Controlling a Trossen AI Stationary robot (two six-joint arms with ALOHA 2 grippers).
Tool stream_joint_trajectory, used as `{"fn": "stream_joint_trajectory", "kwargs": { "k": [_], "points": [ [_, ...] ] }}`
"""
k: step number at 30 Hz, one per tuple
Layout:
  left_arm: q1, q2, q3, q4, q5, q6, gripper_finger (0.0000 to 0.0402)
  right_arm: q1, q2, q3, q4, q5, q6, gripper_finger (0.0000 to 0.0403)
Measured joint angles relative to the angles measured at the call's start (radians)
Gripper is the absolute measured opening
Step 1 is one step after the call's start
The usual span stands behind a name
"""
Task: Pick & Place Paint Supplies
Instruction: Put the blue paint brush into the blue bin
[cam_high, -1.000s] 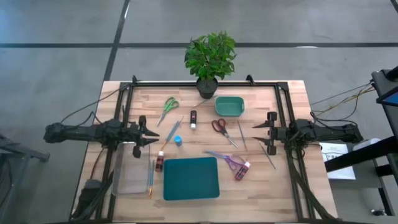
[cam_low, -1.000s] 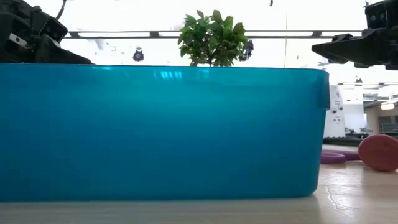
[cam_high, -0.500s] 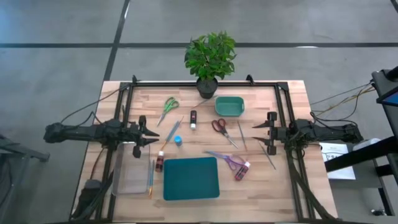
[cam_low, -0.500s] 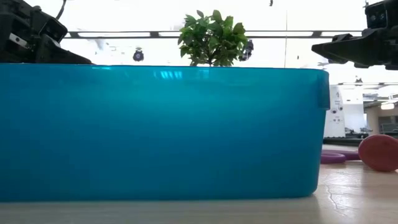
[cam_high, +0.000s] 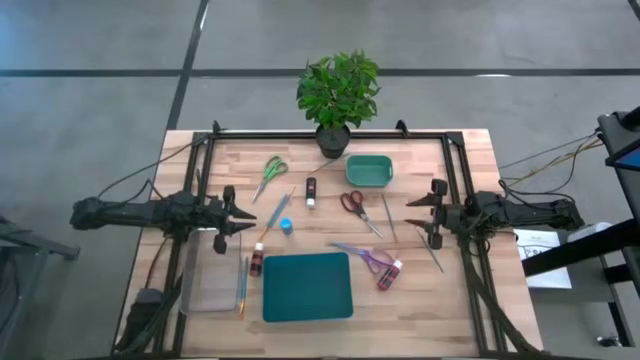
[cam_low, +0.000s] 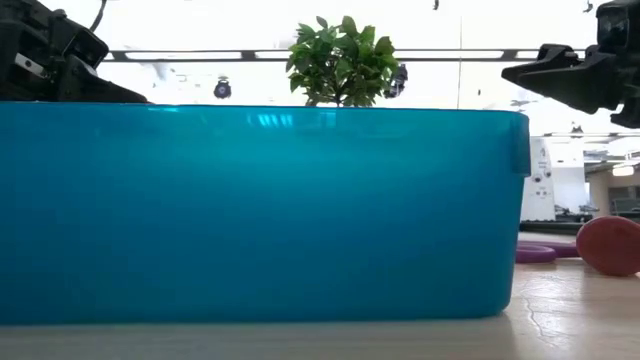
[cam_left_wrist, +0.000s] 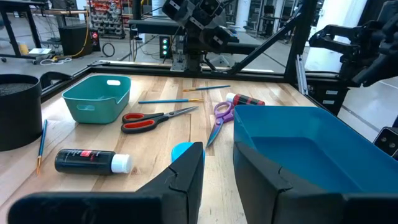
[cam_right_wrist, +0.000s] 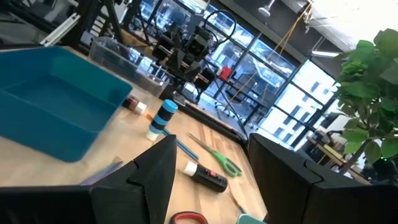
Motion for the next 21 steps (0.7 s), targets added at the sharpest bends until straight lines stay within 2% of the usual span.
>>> {"fn": "stream_joint_trajectory", "kwargs": {
  "k": [3, 7, 12, 17, 21],
  "points": [
    [0.0, 0.0, 0.0, 0.0, 0.0, 0.0, 0.0098, 0.0, 0.005, 0.0, 0.001, -0.037, 0.11, 0.0199],
    [0.0, 0.0, 0.0, 0.0, 0.0, 0.0, 0.0098, 0.0, 0.004, 0.0, 0.006, -0.102, 0.517, 0.0199],
    [0.0, 0.0, 0.0, 0.0, -0.002, 0.003, 0.0098, 0.0, 0.004, 0.0, 0.09, -0.102, 0.847, 0.0199],
    [0.002, 0.0, 0.0, 0.004, -0.049, 0.036, 0.0098, -0.001, 0.004, 0.0, 0.32, -0.102, 1.045, 0.0199],
    [0.002, 0.0, 0.0, 0.005, -0.05, 0.017, 0.0098, 0.0, 0.005, 0.0, 0.523, -0.097, 1.057, 0.0199]
  ]
}}
